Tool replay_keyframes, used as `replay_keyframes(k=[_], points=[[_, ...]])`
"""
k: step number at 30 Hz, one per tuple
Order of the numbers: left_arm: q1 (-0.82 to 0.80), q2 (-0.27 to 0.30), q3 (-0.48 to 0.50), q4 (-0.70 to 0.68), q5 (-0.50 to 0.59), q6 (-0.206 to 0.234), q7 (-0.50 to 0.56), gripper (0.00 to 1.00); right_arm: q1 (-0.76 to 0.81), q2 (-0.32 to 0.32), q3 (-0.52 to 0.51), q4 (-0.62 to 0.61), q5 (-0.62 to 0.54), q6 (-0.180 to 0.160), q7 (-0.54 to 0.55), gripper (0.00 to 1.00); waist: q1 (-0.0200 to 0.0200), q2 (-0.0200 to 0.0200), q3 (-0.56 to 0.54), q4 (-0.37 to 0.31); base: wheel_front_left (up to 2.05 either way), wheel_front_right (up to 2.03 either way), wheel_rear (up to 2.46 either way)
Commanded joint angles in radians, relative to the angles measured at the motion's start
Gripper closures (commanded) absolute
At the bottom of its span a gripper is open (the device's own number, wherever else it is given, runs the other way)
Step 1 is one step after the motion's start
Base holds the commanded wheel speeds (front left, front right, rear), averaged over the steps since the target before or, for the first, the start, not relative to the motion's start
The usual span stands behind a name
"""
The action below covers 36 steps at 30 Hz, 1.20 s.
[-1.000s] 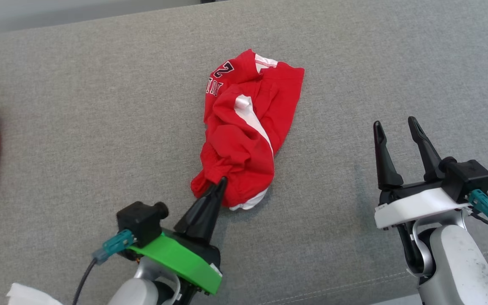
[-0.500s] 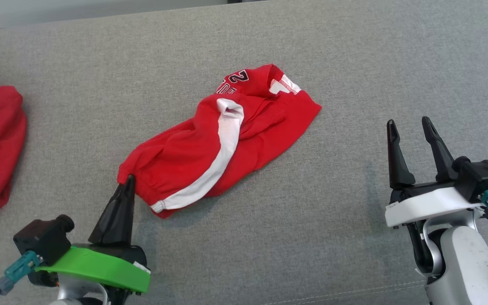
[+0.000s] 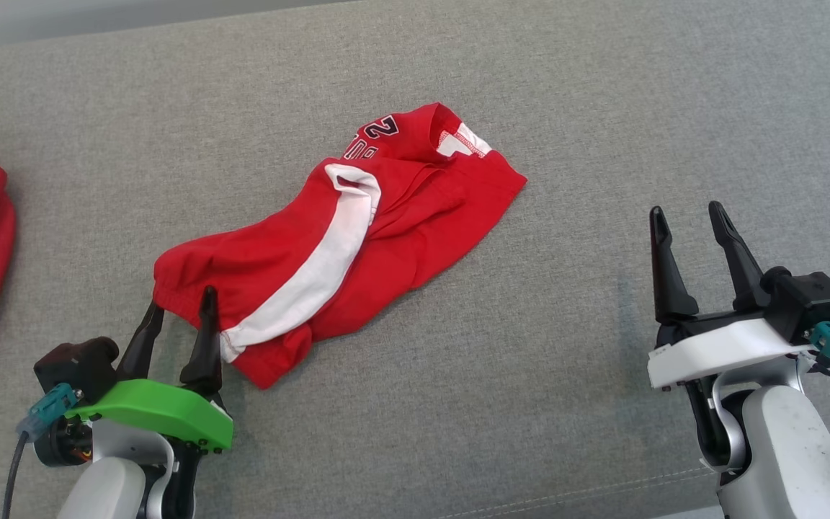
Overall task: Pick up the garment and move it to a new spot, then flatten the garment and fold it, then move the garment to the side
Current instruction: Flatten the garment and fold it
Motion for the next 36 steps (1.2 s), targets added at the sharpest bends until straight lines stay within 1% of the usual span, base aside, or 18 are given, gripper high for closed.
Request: replay_keyframes(k=[1, 4, 12, 17, 22, 31, 36], points=[[-0.02, -0.004, 0.001, 0.022, 0.007, -0.008, -0.012, 0.0, 0.001, 0.001, -0.001, 0.0, 0.003, 0.0, 0.001, 0.0, 0.0, 0.0, -0.001, -0.001, 0.0, 0.0, 0.0], [-0.03, -0.003, -0.001, 0.055, 0.019, -0.003, -0.034, 0.0, 0.006, 0.001, -0.007, -0.003, -0.002, 0.0, 0.002, 0.0, 0.0, 0.0, -0.002, 0.004, 0.0, 0.0, 0.0], [0.001, 0.044, 0.009, 0.08, 0.066, 0.051, -0.049, 0.0, 0.007, -0.003, -0.017, -0.008, -0.011, 0.0, 0.007, 0.0, 0.0, 0.0, -0.017, 0.03, 0.0, 0.0, 0.0], [0.011, 0.071, 0.034, 0.017, 0.114, 0.092, -0.103, 0.0, 0.005, -0.006, -0.024, -0.013, -0.022, 0.0, 0.003, 0.0, 0.0, 0.0, -0.035, 0.043, 0.0, 0.0, 0.0], [0.007, 0.075, 0.039, -0.105, 0.177, 0.129, -0.131, 0.0, 0.012, -0.009, -0.02, -0.016, -0.03, 0.0, 0.008, 0.0, 0.0, 0.0, -0.061, 0.051, 0.0, 0.0, 0.0], [0.032, 0.083, 0.034, -0.222, 0.205, 0.16, -0.123, 0.0, 0.027, -0.022, -0.004, -0.005, -0.02, 0.0, 0.02, 0.0, 0.0, 0.0, -0.082, 0.064, 0.0, 0.0, 0.0], [0.037, 0.075, 0.026, -0.234, 0.196, 0.156, -0.118, 0.0, 0.019, -0.029, -0.003, 0.006, -0.013, 0.0, 0.027, 0.0, 0.0, 0.0, -0.082, 0.084, 0.0, 0.0, 0.0]])
